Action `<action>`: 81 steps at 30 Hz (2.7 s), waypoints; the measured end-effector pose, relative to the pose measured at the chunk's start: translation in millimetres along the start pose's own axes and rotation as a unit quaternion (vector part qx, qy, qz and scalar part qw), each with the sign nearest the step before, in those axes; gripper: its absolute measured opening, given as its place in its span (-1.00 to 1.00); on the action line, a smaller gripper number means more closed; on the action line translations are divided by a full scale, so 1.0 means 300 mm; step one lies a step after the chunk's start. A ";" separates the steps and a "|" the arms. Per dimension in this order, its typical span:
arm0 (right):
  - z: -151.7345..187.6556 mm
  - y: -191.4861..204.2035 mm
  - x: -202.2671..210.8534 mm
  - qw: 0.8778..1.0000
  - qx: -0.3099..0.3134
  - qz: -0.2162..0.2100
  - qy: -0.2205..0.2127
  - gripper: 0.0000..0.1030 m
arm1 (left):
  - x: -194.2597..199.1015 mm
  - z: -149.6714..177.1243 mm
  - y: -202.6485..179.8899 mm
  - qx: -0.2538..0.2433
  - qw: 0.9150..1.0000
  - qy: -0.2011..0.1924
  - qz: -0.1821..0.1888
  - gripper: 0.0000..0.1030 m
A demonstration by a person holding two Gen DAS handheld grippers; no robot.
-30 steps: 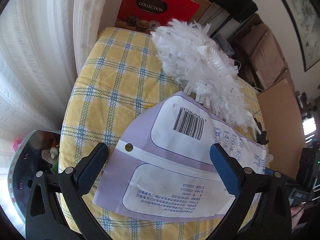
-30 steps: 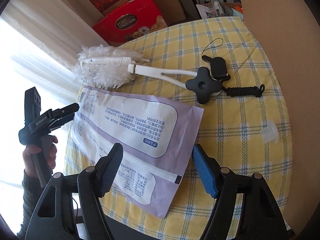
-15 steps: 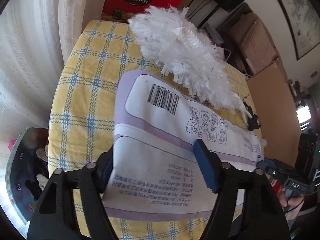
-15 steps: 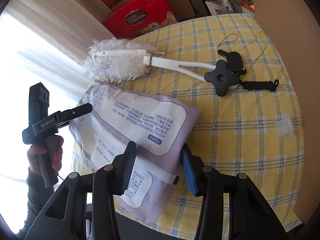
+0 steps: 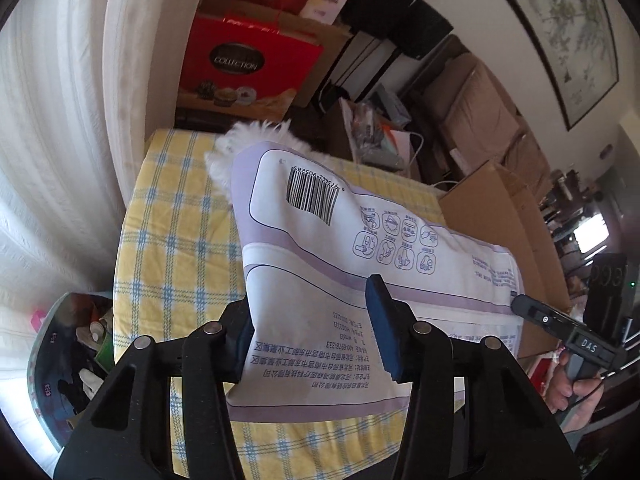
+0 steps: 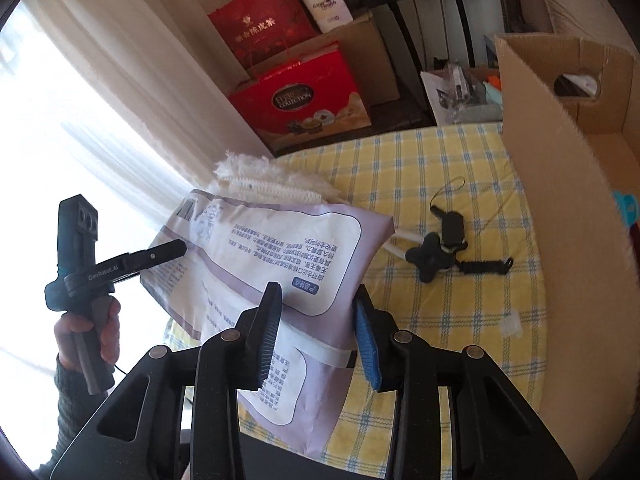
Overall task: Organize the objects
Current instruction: 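Close both tools on the lilac-and-white envelopes and lift them, then carry the envelopes with both tools over the cardboard box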
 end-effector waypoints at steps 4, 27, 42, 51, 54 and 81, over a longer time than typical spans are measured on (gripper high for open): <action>-0.052 0.025 0.112 0.999 0.013 0.007 -0.031 -0.28 | 0.061 -0.064 -0.071 -0.018 1.000 -0.015 0.007 -0.12; -0.125 -0.241 0.566 0.986 -0.031 0.093 -0.137 -0.28 | -0.127 -0.282 -0.737 -0.144 0.988 0.006 0.055 -0.12; -0.102 -0.542 0.777 0.962 -0.100 0.164 -0.194 -0.28 | -0.405 -0.410 -1.178 -0.226 0.972 0.015 0.065 -0.12; -0.100 -0.690 0.767 0.951 -0.122 0.209 -0.192 -0.28 | -0.601 -0.402 -1.365 -0.280 0.958 0.047 0.043 -0.12; -0.092 -0.727 0.761 0.946 -0.123 0.227 -0.194 -0.28 | -0.664 -0.400 -1.403 -0.290 0.955 0.058 0.035 -0.12; -0.069 -0.744 0.717 0.923 -0.088 0.321 -0.192 0.21 | -0.637 -0.432 -1.388 -0.274 0.959 0.062 0.037 0.89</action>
Point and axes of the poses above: each gripper's, at about its wrist camera, not at the fingertips, and x roughly against the way its jaws point, y to its left, z to its underside, the point moved 1 cm from there along -x, roughly the way its jaws point, and after that the axes turned 9 degrees about -x, right-handed, at the moved point
